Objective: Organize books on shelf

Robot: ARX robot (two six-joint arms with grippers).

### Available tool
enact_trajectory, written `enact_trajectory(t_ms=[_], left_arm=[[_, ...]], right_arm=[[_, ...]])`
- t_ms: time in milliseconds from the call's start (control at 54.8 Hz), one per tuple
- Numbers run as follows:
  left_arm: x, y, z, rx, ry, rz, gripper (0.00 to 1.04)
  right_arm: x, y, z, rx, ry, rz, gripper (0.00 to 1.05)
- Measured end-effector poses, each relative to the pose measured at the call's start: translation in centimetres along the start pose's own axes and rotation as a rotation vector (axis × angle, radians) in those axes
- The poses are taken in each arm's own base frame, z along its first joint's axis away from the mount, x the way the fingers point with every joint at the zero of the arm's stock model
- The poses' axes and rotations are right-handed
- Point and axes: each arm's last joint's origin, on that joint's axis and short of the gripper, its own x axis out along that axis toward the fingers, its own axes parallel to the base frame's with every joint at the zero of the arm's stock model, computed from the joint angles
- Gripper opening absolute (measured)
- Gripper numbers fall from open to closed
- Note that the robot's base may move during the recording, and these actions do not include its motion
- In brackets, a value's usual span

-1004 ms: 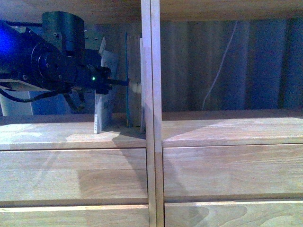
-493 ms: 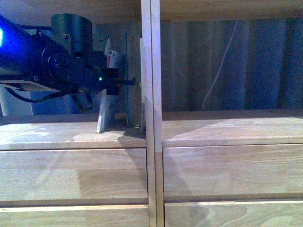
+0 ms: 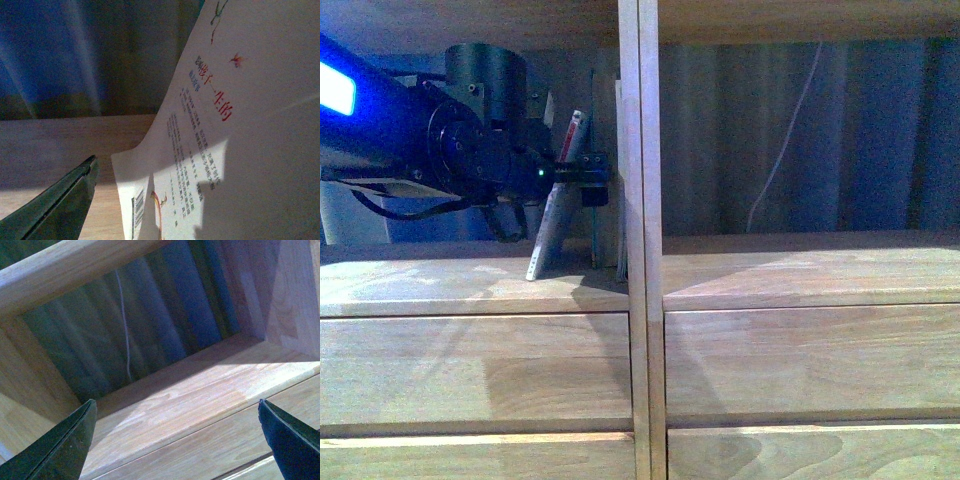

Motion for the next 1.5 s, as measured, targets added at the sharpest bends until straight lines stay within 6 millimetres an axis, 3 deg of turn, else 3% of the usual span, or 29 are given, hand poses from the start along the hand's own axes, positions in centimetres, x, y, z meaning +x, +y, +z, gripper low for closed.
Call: enact_trajectory(t_ms=[256, 566, 712, 876, 967, 1259, 1497], left_arm=[[-1.7, -0.2, -0.4, -0.100, 0.057, -0.096, 0.97], [-7.7, 0.6, 0.5, -0.198, 0.079, -0.191, 0.97], [-11.8, 1.7, 1.9, -0.184, 0.004, -0.193, 0.97], [-19.3, 3.5, 2.9, -0.135, -0.085, -0.182, 0.97], [-22.2, 4.3, 2.6, -0.125, -0.106, -0.168, 0.97], [-30.6, 6.9, 0.6, -0.104, -0.113, -0.160, 0.97], [-35.9, 8.3, -3.8, -0.151, -0.030, -0.210, 0.97]], right_arm=[[-0.2, 0.6, 0.0, 0.009, -0.006, 0.024, 0.98], [-0.8, 1.3, 0.4, 0.023, -0.025, 0.056, 0.98], [-1.2, 1.2, 0.6, 0.028, -0.039, 0.056, 0.98], [-1.1, 0.1, 0.0, 0.026, -0.048, 0.054, 0.98], [-0.7, -0.4, -0.4, 0.038, -0.043, 0.072, 0.98], [-0.5, -0.7, -0.6, 0.058, -0.050, 0.103, 0.98], [-0.8, -1.1, -1.4, 0.023, 0.005, 0.024, 0.98]])
